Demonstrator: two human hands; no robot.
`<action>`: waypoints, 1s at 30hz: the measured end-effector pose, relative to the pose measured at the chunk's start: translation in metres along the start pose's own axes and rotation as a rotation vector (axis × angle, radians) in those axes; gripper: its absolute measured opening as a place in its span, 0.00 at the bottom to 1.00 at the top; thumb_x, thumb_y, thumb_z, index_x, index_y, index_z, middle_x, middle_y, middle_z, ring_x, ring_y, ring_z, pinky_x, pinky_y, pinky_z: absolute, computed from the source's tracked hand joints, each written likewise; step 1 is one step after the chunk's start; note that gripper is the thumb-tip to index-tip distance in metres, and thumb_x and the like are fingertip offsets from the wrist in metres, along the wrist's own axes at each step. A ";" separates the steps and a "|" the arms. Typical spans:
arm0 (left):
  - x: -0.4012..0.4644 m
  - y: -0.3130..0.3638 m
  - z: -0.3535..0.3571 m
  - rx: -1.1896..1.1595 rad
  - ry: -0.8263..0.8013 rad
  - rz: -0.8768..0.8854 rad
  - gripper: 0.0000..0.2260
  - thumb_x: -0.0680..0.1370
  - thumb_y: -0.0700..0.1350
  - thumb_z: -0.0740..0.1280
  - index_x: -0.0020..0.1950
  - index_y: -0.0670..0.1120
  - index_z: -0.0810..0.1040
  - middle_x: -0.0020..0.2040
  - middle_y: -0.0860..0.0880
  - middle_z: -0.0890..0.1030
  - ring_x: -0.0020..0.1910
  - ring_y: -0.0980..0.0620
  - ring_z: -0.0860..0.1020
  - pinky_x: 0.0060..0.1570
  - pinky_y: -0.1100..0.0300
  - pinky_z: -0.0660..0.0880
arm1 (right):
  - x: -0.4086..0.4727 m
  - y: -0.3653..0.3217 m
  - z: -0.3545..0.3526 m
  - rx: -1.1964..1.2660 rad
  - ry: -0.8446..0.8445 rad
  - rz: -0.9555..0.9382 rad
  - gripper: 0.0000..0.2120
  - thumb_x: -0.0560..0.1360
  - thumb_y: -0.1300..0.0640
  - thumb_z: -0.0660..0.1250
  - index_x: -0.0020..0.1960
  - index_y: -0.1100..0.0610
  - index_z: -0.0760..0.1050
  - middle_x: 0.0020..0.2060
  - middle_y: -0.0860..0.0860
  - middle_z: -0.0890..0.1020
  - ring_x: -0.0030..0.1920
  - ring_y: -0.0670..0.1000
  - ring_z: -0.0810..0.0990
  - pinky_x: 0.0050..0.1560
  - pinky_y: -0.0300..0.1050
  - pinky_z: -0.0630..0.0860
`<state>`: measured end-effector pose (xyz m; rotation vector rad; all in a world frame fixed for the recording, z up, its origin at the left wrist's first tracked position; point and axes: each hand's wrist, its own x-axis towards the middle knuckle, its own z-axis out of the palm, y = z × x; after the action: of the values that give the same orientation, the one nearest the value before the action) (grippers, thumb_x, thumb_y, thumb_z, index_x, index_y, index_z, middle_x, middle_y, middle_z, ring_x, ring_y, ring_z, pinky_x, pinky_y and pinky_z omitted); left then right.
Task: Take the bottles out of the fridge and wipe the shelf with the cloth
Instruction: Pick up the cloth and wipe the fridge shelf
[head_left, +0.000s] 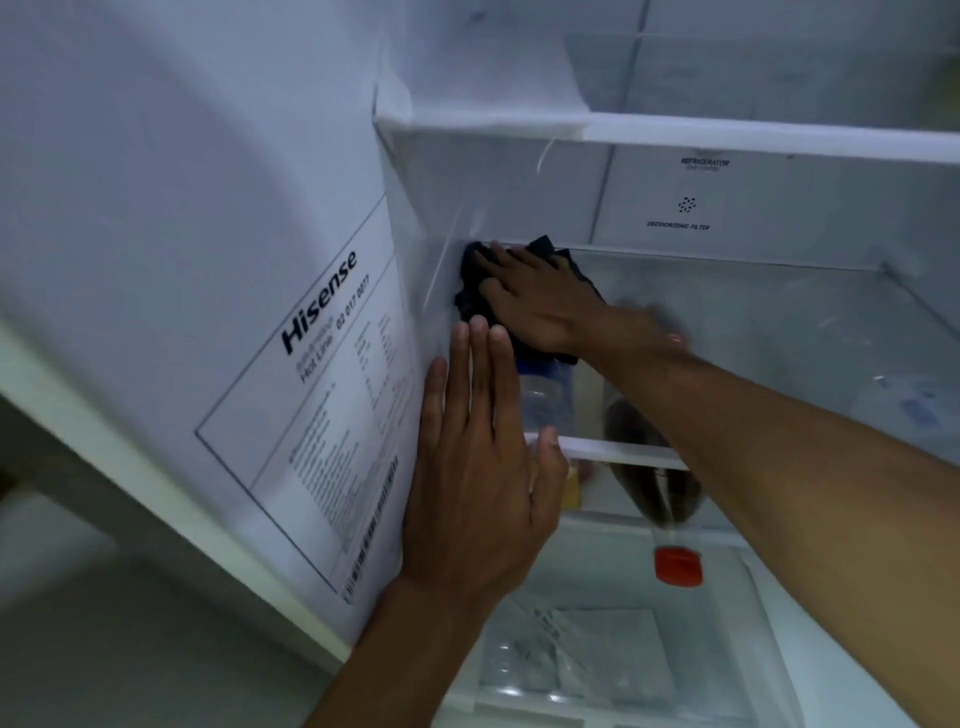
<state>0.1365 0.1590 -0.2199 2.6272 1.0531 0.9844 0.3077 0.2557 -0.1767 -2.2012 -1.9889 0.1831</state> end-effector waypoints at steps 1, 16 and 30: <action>-0.001 0.000 -0.001 -0.034 0.004 -0.005 0.30 0.79 0.51 0.48 0.77 0.37 0.46 0.79 0.42 0.47 0.78 0.49 0.45 0.76 0.50 0.46 | -0.013 -0.002 0.000 0.008 -0.002 -0.034 0.26 0.84 0.47 0.43 0.81 0.50 0.49 0.81 0.49 0.50 0.80 0.50 0.50 0.77 0.55 0.44; 0.003 0.007 -0.008 0.047 -0.109 -0.094 0.31 0.78 0.53 0.44 0.77 0.37 0.51 0.76 0.39 0.59 0.76 0.46 0.58 0.74 0.49 0.56 | -0.191 0.063 -0.025 0.078 0.060 0.143 0.22 0.85 0.48 0.49 0.79 0.42 0.56 0.79 0.41 0.57 0.79 0.46 0.50 0.77 0.49 0.49; 0.064 0.011 0.014 0.137 -0.398 0.016 0.37 0.73 0.61 0.37 0.78 0.43 0.52 0.79 0.46 0.53 0.78 0.51 0.48 0.73 0.60 0.40 | -0.166 0.173 -0.041 -0.028 0.153 0.639 0.26 0.83 0.45 0.45 0.80 0.48 0.54 0.80 0.51 0.56 0.79 0.58 0.52 0.76 0.63 0.47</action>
<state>0.1858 0.1940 -0.1931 2.7773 1.0297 0.3730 0.4675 0.0726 -0.1760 -2.6986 -1.1645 0.0585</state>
